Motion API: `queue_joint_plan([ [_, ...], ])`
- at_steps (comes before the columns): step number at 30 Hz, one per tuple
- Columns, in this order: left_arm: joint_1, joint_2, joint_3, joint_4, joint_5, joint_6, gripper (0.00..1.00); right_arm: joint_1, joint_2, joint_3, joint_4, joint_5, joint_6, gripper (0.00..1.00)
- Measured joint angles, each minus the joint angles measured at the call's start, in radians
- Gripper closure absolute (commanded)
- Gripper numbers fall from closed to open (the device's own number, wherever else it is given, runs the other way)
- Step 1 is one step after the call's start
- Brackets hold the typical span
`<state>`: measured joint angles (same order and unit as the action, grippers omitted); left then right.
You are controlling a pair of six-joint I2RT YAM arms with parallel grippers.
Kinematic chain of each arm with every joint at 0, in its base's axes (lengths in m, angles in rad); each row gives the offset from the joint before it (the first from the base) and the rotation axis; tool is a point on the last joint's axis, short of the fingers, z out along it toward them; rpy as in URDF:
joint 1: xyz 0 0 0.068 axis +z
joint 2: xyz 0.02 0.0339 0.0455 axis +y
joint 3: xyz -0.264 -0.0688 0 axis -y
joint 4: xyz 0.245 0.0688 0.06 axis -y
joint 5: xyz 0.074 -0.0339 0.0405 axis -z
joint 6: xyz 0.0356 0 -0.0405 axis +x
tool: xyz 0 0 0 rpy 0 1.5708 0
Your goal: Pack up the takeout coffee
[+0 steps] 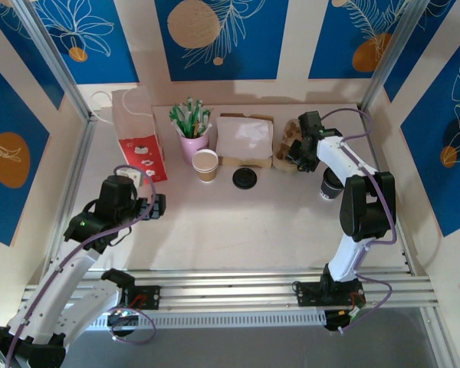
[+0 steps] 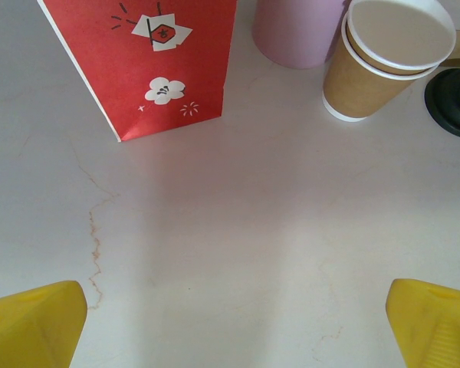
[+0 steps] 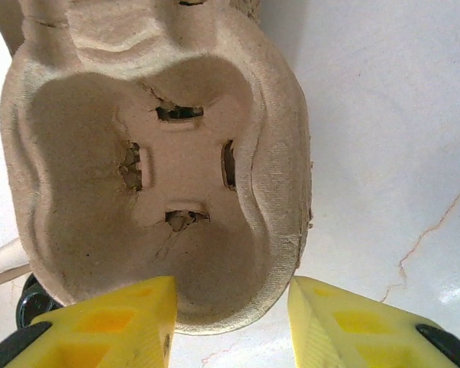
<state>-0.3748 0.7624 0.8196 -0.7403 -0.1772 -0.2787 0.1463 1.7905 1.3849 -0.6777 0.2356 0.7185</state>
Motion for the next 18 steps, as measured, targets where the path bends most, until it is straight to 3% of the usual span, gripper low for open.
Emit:
queue_joint_plan([
  [18,0.0,0.0,0.0,0.0,0.0,0.0,0.0,-0.004,-0.032,-0.013,0.023,0.008,-0.002,0.79],
])
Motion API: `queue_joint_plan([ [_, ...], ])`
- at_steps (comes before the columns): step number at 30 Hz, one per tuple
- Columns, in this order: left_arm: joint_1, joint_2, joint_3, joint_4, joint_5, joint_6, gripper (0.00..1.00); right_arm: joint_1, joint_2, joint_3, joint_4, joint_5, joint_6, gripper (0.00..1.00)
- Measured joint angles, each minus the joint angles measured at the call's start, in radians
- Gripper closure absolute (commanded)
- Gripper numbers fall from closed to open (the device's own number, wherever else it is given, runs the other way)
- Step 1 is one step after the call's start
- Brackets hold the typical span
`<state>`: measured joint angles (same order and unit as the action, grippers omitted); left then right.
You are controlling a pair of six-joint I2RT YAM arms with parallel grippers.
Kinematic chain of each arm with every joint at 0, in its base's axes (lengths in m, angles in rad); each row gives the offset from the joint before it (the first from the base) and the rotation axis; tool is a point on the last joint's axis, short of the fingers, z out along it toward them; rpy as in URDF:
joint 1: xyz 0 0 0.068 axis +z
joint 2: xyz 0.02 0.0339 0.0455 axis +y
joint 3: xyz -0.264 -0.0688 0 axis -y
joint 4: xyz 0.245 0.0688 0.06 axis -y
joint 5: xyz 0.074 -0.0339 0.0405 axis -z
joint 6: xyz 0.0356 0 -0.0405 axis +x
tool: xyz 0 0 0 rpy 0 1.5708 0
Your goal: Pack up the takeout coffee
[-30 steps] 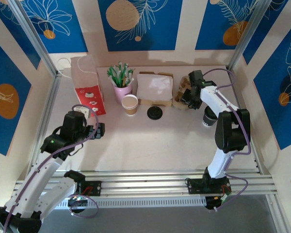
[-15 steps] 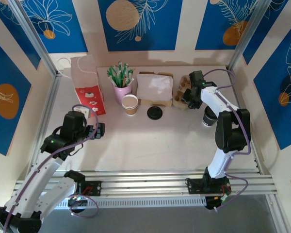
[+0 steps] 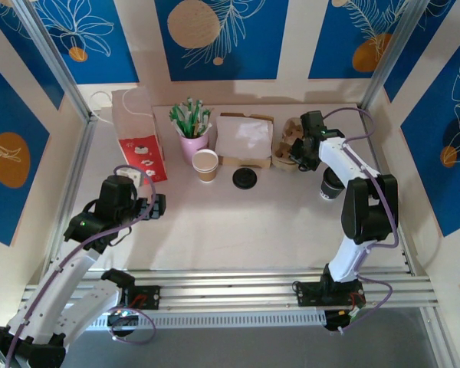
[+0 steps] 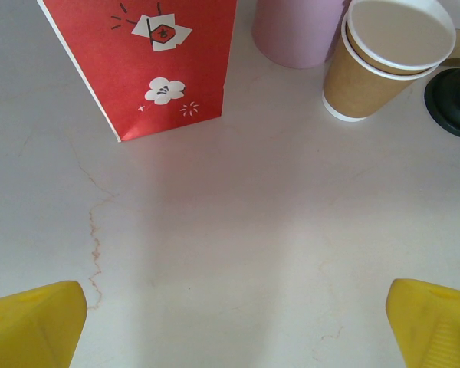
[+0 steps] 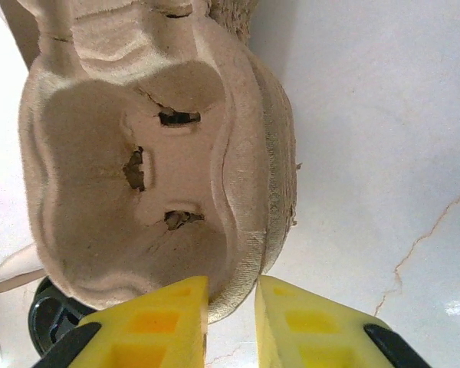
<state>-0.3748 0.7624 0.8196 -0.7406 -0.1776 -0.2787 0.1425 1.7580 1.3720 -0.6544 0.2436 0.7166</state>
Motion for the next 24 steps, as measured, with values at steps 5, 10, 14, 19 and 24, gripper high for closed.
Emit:
queue_joint_plan([
  [5,0.0,0.0,0.0,0.0,0.0,0.0,0.0,0.0,-0.01,0.0,0.005,0.001,0.0,0.81],
  [10,0.0,0.0,0.0,0.0,0.0,0.0,0.0,0.0,-0.01,0.0,0.005,0.003,0.0,0.85],
  [14,0.0,0.0,0.0,0.0,0.0,0.0,0.0,0.0,-0.012,0.0,0.015,0.002,-0.001,0.88],
  [19,0.0,0.0,0.0,0.0,0.0,0.0,0.0,0.0,-0.04,0.0,0.043,-0.008,-0.008,0.89],
  [24,0.0,0.0,0.0,0.0,0.0,0.0,0.0,0.0,-0.064,0.0,0.045,-0.01,-0.013,0.71],
])
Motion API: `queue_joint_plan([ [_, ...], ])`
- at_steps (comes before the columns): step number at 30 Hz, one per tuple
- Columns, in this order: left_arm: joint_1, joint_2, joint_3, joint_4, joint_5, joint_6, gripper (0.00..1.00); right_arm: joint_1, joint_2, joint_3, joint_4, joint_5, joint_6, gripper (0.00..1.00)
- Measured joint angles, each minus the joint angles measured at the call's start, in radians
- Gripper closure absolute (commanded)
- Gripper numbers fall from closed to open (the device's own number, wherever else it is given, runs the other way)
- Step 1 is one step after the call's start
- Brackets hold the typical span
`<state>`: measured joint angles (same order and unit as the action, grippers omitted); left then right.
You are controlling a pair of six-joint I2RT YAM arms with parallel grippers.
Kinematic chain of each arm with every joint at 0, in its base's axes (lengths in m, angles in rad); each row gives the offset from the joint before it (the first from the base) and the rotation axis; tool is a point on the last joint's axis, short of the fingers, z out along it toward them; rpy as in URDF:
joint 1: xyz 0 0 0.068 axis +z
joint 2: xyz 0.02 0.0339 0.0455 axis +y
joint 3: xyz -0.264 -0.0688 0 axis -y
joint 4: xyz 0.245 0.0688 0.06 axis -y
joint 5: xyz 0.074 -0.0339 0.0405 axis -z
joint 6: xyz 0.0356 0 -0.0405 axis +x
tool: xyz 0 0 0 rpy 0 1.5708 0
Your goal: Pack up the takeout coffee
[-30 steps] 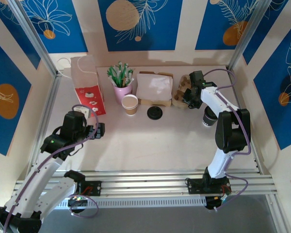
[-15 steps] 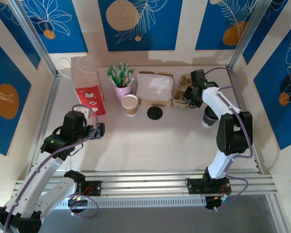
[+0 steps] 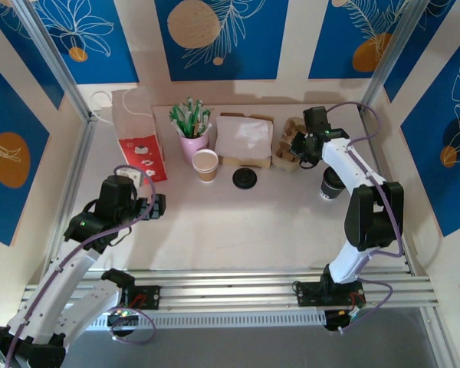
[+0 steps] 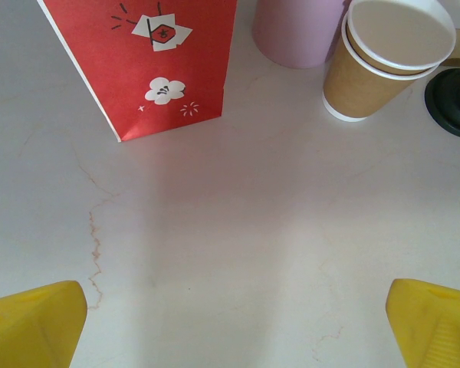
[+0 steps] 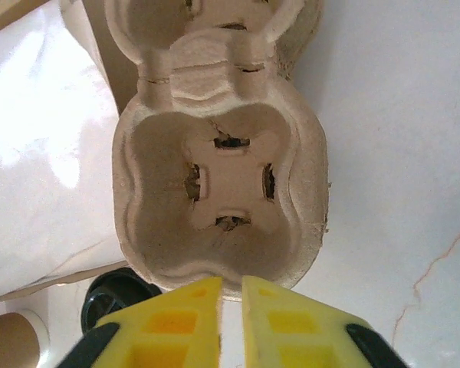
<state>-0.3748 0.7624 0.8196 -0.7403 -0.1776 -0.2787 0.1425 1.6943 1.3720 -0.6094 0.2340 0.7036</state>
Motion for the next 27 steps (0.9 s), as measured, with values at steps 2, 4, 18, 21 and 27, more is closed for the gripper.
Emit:
queue_joint_plan([
  [2,0.0,0.0,0.0,0.0,0.0,0.0,0.0,0.0,0.0,0.0,-0.007,0.0,0.001,0.6],
  [4,0.0,0.0,0.0,0.0,0.0,0.0,0.0,0.0,0.0,0.0,-0.015,0.0,0.008,0.57],
  [18,0.0,0.0,0.0,0.0,0.0,0.0,0.0,-0.033,0.048,-0.026,-0.015,-0.01,0.013,0.58],
  [21,0.0,0.0,0.0,0.0,0.0,0.0,0.0,-0.033,0.068,-0.026,-0.014,-0.01,0.013,0.59],
  [27,0.0,0.0,0.0,0.0,0.001,0.0,0.0,-0.033,0.087,-0.026,-0.008,-0.01,0.01,0.64],
])
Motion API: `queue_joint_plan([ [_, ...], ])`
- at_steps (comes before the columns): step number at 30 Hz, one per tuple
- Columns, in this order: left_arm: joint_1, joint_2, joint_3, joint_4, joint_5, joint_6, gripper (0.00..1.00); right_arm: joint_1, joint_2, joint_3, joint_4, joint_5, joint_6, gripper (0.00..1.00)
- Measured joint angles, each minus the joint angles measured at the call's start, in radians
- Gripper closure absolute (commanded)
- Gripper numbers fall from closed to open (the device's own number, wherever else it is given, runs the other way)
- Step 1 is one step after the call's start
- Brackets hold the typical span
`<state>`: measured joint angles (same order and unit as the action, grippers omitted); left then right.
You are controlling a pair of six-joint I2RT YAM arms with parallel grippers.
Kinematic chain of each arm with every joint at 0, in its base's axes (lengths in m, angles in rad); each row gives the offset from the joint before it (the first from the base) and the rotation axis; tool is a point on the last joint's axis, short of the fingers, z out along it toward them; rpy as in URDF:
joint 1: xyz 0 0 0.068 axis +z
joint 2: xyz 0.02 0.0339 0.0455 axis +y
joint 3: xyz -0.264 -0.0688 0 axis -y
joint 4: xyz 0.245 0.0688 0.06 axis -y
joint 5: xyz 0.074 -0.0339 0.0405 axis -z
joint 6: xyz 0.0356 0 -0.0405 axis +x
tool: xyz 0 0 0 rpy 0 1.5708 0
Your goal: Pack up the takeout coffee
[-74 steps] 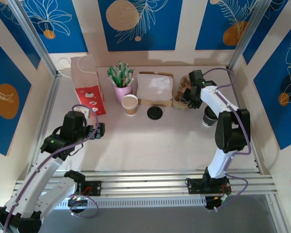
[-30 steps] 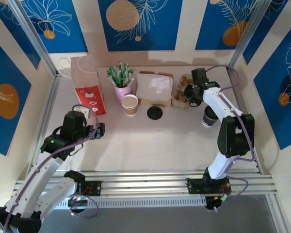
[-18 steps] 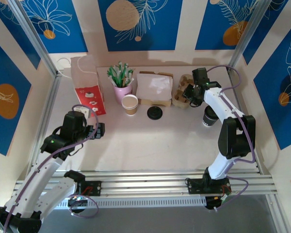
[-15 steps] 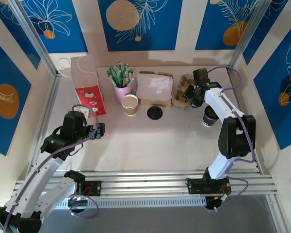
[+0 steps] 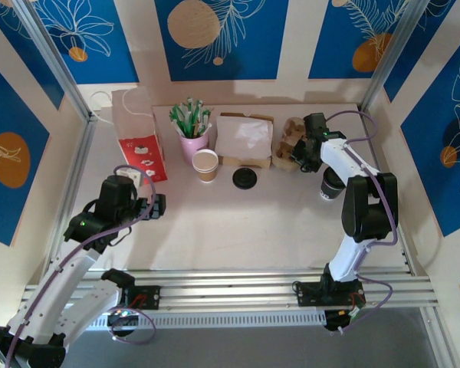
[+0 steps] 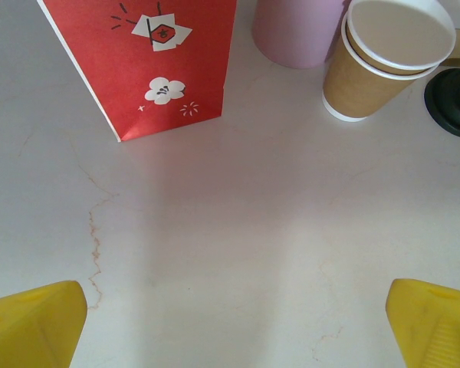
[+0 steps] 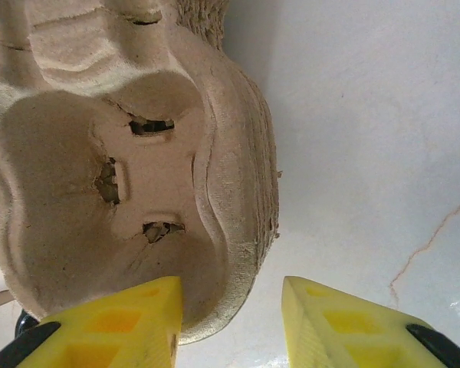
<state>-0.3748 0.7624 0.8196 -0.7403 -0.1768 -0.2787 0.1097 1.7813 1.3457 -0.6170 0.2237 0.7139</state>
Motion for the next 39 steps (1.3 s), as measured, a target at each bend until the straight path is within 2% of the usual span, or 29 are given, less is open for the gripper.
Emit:
queue_joint_plan([
  [8,0.0,0.0,0.0,0.0,0.0,0.0,0.0,0.0,0.005,0.0,0.004,0.002,-0.018,0.77],
  [17,0.0,0.007,0.0,0.0,0.0,0.0,0.0,0.0,0.005,0.0,0.007,0.005,-0.024,0.85],
  [20,0.0,0.008,0.0,0.0,0.0,0.0,0.0,0.0,0.005,0.0,0.012,0.005,-0.029,0.91],
  [32,0.0,0.008,0.0,0.0,0.0,0.0,0.0,-0.001,0.0,0.002,0.015,0.004,-0.032,0.99],
  [39,0.0,0.014,0.0,0.0,0.0,0.0,0.0,0.0,-0.022,0.018,0.003,0.004,-0.036,1.0],
])
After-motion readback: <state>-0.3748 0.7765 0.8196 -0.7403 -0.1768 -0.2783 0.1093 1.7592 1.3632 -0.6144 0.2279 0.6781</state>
